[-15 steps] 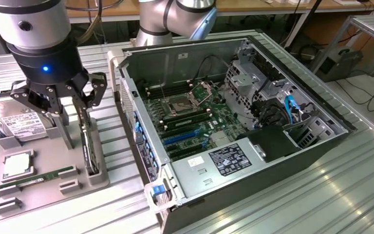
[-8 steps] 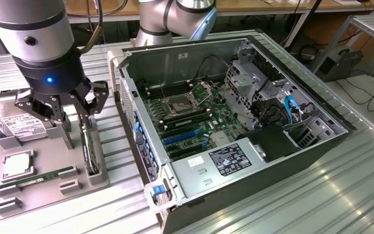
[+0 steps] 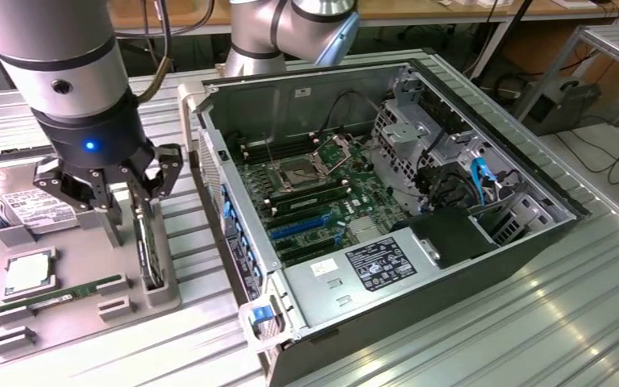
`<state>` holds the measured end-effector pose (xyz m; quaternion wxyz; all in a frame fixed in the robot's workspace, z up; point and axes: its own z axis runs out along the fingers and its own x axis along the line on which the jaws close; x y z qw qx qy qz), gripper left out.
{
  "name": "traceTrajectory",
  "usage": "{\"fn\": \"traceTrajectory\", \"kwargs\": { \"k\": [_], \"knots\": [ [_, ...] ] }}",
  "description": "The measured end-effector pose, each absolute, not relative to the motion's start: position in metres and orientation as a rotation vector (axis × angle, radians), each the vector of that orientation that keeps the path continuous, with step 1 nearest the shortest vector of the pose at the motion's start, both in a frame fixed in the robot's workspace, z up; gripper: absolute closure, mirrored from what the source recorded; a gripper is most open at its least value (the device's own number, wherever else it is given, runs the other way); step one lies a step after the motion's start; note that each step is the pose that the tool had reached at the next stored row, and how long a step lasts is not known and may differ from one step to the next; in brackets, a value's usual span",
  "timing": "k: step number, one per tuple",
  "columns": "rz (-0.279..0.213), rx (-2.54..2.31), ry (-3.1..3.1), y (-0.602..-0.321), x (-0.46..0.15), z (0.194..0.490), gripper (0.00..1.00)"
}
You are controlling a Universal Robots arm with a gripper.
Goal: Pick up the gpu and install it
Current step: 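Pick up the gpu and move the gpu toward the slot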
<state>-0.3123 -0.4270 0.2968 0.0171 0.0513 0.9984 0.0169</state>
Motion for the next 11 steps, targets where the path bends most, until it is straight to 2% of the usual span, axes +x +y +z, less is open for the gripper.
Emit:
{"fn": "traceTrajectory", "kwargs": {
  "k": [11],
  "knots": [
    [0.052, 0.159, 3.103, -0.427, -0.312, 0.274, 0.58]
  ]
}}
